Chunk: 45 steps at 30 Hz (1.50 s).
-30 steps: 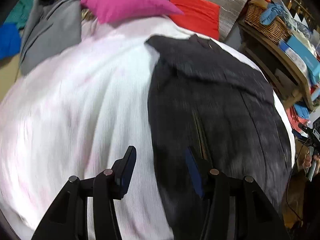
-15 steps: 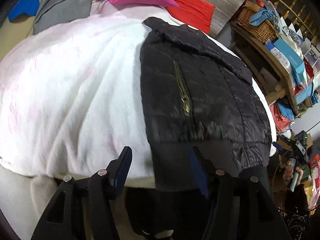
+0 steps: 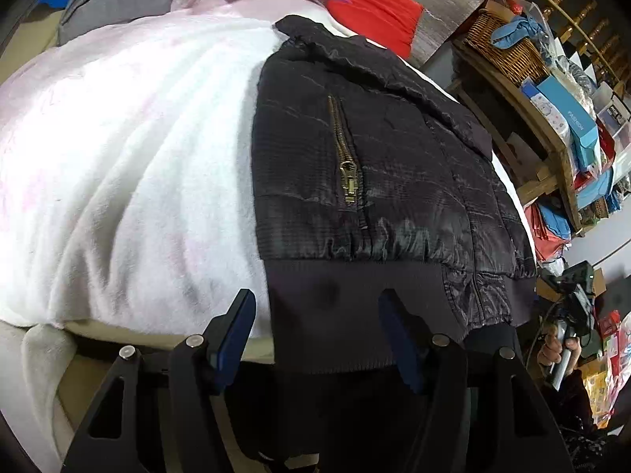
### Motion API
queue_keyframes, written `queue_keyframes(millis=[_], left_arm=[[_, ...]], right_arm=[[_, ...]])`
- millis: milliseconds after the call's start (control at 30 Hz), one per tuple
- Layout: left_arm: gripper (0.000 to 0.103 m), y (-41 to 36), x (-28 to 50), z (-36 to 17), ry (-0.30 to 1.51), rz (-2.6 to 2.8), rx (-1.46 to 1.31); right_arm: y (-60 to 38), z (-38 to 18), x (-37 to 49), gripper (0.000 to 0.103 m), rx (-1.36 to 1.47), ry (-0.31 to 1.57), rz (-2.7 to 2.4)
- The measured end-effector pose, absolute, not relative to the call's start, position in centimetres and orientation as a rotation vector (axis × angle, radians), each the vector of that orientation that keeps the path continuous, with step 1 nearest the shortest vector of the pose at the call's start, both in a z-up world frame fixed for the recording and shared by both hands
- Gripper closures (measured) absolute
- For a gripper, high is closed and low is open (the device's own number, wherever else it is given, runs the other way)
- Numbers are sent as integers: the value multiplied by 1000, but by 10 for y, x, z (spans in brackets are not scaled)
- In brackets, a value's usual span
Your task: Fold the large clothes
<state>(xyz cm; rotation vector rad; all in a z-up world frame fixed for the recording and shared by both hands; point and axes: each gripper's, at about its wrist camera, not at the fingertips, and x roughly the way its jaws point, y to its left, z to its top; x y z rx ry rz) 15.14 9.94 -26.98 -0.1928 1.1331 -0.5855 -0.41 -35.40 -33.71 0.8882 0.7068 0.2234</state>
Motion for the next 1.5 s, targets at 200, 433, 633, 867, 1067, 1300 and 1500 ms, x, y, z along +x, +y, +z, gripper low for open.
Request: queue_keyframes(millis=[200,433,633,867,1067,1300,1500], left_arm=[[49,86,152,-274,1135,-631,-204],[48,88,163,-280,1196,-603,-258],[41,118,155,-272,1142,-525,-278],[46,94,166,-288,1198,-606,-283],[68,90,164,-289,1169,-604,-280],[48,94,168,-304,1248,-620,-297],[73,79,168,-289,1187,-652,-265]], right_arm=[[-362,-363,7,29,949,815,168],[-343,-352,11,29,835,817,199],[-353,-371,6,29,910,821,171],[-334,-348,11,32,853,794,248],[-337,-357,17,38,829,875,208],[-316,-344,20,40,755,850,276],[-317,-356,25,46,752,929,235]])
